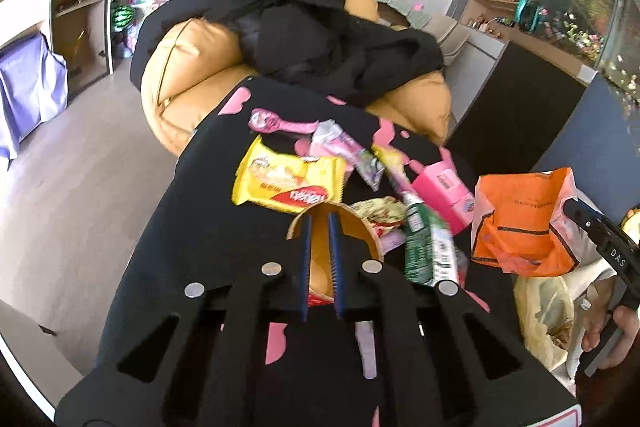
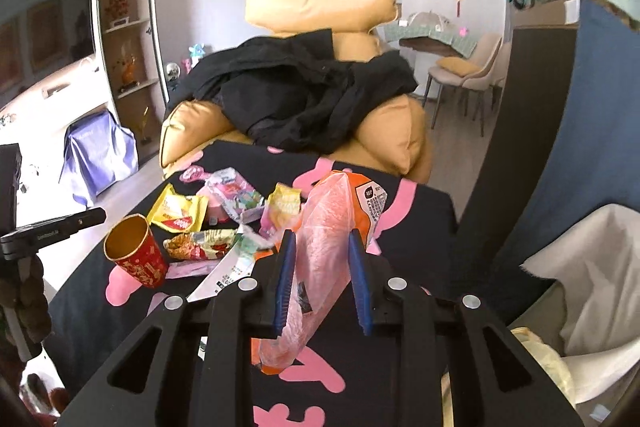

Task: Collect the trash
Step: 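Carry the plastic bag toward the trash bin with the right gripper while the left gripper grasps the red cup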

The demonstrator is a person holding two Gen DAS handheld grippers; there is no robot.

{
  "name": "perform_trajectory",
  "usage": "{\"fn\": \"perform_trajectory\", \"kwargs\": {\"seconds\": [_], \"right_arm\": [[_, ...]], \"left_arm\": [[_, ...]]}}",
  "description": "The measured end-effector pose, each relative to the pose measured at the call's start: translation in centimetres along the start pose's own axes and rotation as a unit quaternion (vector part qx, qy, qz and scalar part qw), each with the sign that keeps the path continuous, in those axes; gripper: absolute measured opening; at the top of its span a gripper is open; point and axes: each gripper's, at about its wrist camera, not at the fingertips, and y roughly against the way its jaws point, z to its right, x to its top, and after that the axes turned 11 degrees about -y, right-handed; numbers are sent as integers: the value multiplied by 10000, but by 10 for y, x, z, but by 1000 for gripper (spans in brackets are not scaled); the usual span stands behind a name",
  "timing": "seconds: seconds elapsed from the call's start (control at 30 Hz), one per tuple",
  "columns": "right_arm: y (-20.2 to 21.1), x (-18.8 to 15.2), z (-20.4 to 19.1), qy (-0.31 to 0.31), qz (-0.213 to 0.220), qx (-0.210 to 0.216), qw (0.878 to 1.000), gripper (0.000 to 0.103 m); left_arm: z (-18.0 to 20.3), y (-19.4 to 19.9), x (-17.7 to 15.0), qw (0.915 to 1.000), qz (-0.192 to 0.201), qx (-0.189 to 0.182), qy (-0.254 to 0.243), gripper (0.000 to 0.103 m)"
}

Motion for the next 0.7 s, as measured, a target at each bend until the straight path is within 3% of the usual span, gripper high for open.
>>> {"fn": "perform_trajectory", "kwargs": {"seconds": [0.27, 0.7], "right_arm": [[35, 10, 14, -36, 271, -47, 9996, 26], [82, 7, 48, -235, 581, -169, 9979, 26]], "left_arm": [[27, 19, 10, 9992, 230, -240, -205, 8], [71, 21, 14, 9963, 166, -704, -463, 8]]}}
